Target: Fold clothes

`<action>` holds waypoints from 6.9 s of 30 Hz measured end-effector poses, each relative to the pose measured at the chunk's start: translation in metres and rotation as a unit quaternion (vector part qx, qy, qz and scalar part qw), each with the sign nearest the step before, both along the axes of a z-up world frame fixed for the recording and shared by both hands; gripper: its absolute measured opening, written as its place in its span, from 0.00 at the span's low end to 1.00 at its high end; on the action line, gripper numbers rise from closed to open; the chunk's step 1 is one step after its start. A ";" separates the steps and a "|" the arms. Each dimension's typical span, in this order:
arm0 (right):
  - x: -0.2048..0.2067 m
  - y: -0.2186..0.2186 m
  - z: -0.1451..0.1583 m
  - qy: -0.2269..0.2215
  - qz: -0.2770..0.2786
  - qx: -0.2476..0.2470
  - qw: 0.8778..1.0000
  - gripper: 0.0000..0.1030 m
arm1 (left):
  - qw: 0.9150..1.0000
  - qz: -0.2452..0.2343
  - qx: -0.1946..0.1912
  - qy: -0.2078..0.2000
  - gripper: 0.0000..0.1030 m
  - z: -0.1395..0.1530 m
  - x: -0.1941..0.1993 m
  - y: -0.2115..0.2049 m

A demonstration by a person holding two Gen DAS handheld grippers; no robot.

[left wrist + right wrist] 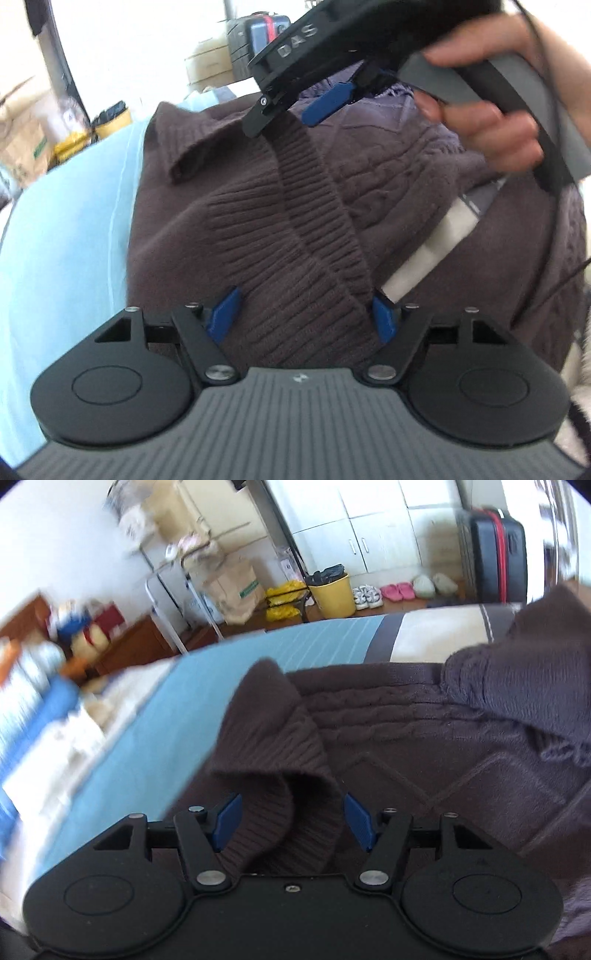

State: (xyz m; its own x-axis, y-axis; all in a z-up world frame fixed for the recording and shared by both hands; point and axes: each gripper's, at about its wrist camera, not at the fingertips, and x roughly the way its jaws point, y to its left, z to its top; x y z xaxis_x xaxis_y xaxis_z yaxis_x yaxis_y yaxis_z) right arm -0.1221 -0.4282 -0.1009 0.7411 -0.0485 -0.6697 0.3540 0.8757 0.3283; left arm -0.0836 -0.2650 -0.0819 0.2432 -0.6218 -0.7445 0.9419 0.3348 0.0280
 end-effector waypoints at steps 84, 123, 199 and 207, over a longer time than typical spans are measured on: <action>-0.151 -0.139 -0.013 0.006 -0.270 0.111 0.957 0.67 | 0.968 0.115 -0.058 0.215 0.39 0.036 0.034 -0.098; -0.121 -0.073 -0.038 -0.143 -0.144 0.414 0.887 0.10 | 0.860 0.140 -0.216 0.441 0.44 0.007 0.066 -0.020; -0.138 -0.187 0.022 -0.031 -0.313 0.077 0.946 0.46 | 0.918 -0.089 -0.305 0.238 0.03 0.063 0.058 0.012; -0.167 -0.184 0.029 -0.082 -0.321 0.118 0.936 0.49 | 0.952 -0.166 -0.099 0.239 0.03 0.009 0.028 -0.014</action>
